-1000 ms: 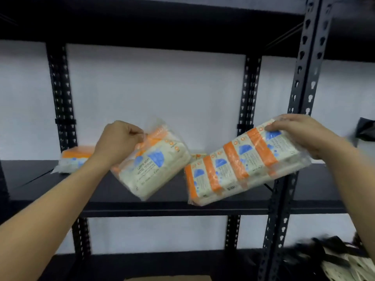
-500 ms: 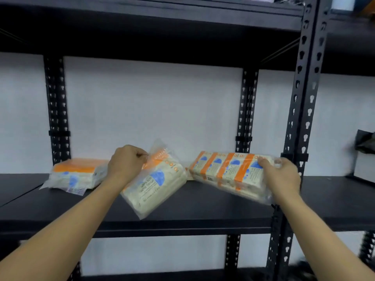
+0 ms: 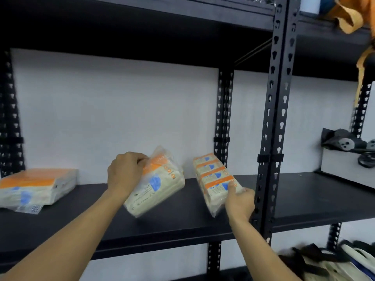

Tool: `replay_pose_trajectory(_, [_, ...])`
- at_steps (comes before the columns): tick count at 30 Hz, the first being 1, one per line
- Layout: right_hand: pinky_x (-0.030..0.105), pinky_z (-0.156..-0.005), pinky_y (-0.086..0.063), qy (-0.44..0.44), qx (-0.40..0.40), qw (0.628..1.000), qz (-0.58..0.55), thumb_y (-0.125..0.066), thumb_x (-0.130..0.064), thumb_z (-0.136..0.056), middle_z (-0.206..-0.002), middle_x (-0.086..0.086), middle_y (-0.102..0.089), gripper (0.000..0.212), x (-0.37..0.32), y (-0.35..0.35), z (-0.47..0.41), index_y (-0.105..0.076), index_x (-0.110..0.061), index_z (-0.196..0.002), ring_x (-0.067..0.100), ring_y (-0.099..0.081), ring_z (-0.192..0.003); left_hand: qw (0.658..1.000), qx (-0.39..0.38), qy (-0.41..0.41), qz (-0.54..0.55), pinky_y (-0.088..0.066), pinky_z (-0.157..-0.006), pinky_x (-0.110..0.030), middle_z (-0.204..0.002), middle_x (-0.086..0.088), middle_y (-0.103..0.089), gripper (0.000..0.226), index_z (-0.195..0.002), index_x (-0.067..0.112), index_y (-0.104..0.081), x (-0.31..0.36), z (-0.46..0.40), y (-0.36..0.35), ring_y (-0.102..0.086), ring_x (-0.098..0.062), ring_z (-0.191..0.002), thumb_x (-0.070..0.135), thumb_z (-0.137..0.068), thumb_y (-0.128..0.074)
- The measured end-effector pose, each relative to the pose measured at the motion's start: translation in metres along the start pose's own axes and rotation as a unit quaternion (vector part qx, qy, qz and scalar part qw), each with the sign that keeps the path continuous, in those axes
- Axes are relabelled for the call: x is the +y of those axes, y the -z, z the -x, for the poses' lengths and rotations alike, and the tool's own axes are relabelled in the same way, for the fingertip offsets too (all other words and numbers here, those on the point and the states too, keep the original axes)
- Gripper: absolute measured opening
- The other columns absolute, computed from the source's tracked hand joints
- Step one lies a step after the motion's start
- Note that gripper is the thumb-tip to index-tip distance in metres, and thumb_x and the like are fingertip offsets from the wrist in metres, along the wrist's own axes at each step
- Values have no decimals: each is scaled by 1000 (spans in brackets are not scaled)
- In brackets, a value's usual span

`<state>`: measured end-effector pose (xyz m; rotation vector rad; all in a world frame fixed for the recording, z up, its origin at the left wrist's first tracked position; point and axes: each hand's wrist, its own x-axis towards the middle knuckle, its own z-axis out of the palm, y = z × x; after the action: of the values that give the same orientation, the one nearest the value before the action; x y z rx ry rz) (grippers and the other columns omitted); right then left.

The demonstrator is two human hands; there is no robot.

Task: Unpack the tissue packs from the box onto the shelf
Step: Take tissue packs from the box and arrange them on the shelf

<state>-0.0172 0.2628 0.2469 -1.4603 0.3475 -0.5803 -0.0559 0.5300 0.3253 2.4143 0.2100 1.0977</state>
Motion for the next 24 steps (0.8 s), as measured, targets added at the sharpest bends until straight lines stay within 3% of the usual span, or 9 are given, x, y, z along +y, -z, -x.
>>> replay_pose_trajectory(2, [29, -57, -48, -6, -1, 1000, 29, -62, -29, -96, -109, 13, -62, 38, 6, -5, -7, -47, -4, -119, 27, -60, -86, 1000, -17, -7, -10, -44, -59, -27, -88, 11, -76, 29, -91, 33, -79, 1, -1, -10, -67, -20, -80, 18, -92, -54])
replay_pose_trajectory(5, [41, -77, -53, -23, -12, 995, 95, -59, -32, -96, -123, 23, -59, 43, 12, -10, -19, -44, -3, -124, 38, -61, -102, 999, -39, -9, -16, -49, -66, -30, -92, 12, -76, 28, -94, 34, -79, 5, -3, -20, -67, -19, -82, 18, -92, -55])
replay_pose_trajectory(8, [48, -92, -48, -18, -35, 978, 207, -58, -36, -96, -137, 24, -46, 55, 13, -13, -30, -38, -3, -134, 42, -49, -121, 995, -95, -16, -21, -55, -69, -32, -84, 14, -74, 27, -83, 34, -78, 13, -6, -29, -67, -15, -78, 20, -92, -57])
replay_pose_trajectory(10, [50, -103, -39, 21, -47, 950, 307, -58, -44, -93, -145, 22, -36, 66, 15, -13, -31, -32, -6, -141, 40, -36, -131, 991, -128, -25, -28, -55, -69, -31, -80, 14, -74, 26, -74, 32, -75, 20, -4, -37, -68, -14, -76, 21, -90, -58])
replay_pose_trajectory(13, [54, -115, -22, 118, -70, 893, 428, -55, -61, -87, -158, 18, -19, 88, 22, -15, -27, -20, -14, -152, 39, -19, -144, 990, -125, -41, -52, -54, -67, -32, -77, 4, -75, 23, -78, 25, -76, 25, 2, -49, -68, -19, -74, 22, -90, -56])
replay_pose_trajectory(16, [58, -116, -7, 183, -124, 824, 521, -49, -78, -77, -161, 17, -14, 101, 30, -21, -26, -16, -24, -155, 39, -8, -148, 991, -118, -36, -60, -47, -57, -29, -66, -1, -70, 23, -73, 23, -72, 16, 2, -56, -55, -19, -57, 24, -89, -55])
replay_pose_trajectory(18, [60, -114, -8, 209, -143, 774, 580, -47, -75, -79, -156, 17, -25, 88, 33, -23, -30, -23, -32, -152, 40, -15, -145, 989, -124, -41, -67, -35, -52, -27, -55, -1, -55, 25, -63, 26, -57, 11, 0, -58, -39, -16, -50, 26, -88, -54])
replay_pose_trajectory(20, [59, -115, -13, 229, -137, 754, 600, -44, -64, -88, -151, 15, -34, 68, 35, -24, -39, -31, -35, -149, 40, -23, -140, 988, -129, -52, -72, -32, -52, -26, -53, 1, -48, 25, -64, 31, -49, 9, -1, -59, -34, -14, -50, 28, -89, -54])
replay_pose_trajectory(24, [55, -113, -21, 232, -135, 755, 599, -39, -56, -92, -149, 15, -37, 58, 40, -27, -57, -36, -36, -146, 42, -27, -138, 990, -126, -36, -55, -39, -53, -27, -62, -5, -67, 27, -72, 22, -71, 7, -1, -61, -45, -17, -49, 32, -92, -56])
